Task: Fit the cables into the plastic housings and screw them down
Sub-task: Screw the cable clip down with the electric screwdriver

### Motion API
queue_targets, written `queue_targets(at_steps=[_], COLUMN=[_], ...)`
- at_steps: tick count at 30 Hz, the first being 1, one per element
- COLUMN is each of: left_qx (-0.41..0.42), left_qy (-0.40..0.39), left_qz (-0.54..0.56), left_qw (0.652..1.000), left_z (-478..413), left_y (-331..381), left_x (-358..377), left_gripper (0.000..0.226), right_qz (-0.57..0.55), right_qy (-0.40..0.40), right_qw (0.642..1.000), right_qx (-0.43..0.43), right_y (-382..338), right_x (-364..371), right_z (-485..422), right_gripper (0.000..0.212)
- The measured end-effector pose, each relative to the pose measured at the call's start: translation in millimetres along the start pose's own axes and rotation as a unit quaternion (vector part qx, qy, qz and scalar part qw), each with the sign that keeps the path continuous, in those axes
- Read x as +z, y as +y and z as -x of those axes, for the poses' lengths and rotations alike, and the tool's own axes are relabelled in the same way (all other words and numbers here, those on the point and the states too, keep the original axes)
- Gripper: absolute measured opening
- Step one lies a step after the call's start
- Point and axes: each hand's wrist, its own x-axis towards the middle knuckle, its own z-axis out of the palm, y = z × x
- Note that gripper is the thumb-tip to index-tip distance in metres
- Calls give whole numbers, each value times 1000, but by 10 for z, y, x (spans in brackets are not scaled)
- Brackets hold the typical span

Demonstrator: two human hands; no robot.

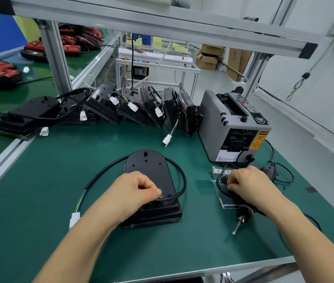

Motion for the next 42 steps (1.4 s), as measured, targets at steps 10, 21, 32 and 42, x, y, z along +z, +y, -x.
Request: queue_targets(at_steps=[10, 21, 32, 42], left_qx=[16, 45, 78, 111], left_qy=[-6, -9, 77, 67], left_qz=[9, 15, 0, -7], left_qw=[1000, 999, 994, 992], left_z=[11, 18, 36, 38], left_y=[-4, -53, -120, -150], left_x=[-5, 9, 131, 135], left_gripper=[17, 15, 18, 18], right_qz=[-394, -357, -309, -431], right_qy=[-62, -160, -191, -173], right_qw=[900, 908, 921, 872], right_qx=[-173, -148, -139, -155], right_y=[-1087, -1177, -1251, -1181], right_x=[-440, -550, -610, -426], right_z=[386, 213, 127, 177], right_gripper=[20, 10, 16, 8])
